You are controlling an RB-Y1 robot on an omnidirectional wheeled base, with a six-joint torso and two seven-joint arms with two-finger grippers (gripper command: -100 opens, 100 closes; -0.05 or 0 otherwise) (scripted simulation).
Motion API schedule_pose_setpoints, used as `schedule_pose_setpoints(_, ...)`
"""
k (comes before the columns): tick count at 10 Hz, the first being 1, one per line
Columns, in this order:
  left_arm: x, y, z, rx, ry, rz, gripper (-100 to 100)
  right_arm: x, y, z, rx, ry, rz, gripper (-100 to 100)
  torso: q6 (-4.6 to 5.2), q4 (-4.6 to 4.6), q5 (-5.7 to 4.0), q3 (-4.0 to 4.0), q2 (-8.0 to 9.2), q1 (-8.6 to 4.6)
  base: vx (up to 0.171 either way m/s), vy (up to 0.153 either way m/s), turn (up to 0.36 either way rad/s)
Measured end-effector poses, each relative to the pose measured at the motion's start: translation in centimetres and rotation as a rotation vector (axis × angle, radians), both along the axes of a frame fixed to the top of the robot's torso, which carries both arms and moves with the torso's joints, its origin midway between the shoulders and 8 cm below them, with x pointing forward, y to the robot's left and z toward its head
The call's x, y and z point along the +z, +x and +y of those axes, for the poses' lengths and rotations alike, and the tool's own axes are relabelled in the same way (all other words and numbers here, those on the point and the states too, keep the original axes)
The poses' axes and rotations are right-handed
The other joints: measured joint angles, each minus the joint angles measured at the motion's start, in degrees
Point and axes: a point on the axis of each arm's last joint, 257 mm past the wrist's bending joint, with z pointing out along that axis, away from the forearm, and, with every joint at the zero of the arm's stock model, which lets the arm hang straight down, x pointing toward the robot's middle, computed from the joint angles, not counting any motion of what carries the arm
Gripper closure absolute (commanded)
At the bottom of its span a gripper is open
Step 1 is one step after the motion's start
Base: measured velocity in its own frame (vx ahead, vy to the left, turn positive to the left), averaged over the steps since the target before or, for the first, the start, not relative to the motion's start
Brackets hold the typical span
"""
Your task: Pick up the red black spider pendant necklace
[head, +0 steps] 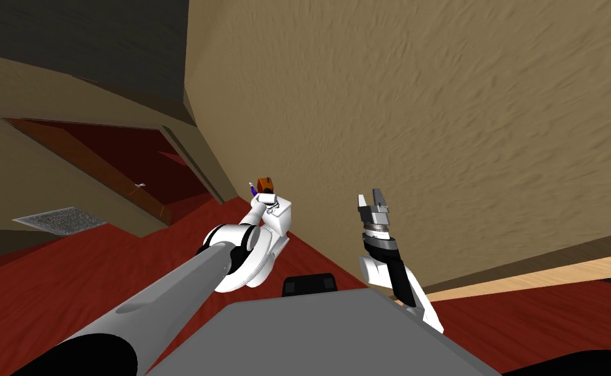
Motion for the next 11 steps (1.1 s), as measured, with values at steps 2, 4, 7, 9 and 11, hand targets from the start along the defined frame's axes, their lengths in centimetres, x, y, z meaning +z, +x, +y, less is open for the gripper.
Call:
schedule_pose_setpoints(2,-0.5,-0.8,3.2,0.047,0.028,0.023,-100,0.0,0.0,0.0,0.0,0.0,0.0,0,0.0,0.0,-0.04,0.01,0.02,-0.18,0.042,-0.179,0.051)
schedule_pose_setpoints(4,-0.6,-1.8,6.4,0.095,0.055,0.044,-100,0.0,0.0,0.0,0.0,0.0,0.0,0,0.03,-0.02,-0.07,-0.05,-0.08,-0.24,0.035,-0.097,0.01)
schedule_pose_setpoints(7,-1.0,-2.2,7.8,0.118,0.068,0.053,-100,0.0,0.0,0.0,0.0,0.0,0.0,0,0.0,0.02,0.05,0.04,0.06,0.25,0.008,-0.021,0.009)
schedule_pose_setpoints(9,-0.8,-2.6,9.3,0.14,0.082,0.056,-100,0.0,0.0,0.0,0.0,0.0,0.0,0,-0.02,0.02,0.04,0.04,0.06,0.12,0.019,-0.085,0.037)
schedule_pose_setpoints(11,-0.9,-2.8,10.6,0.158,0.089,0.065,-100,0.0,0.0,0.0,0.0,0.0,0.0,0,0.01,0.02,0.02,0.04,0.06,0.12,0.02,-0.063,0.019)
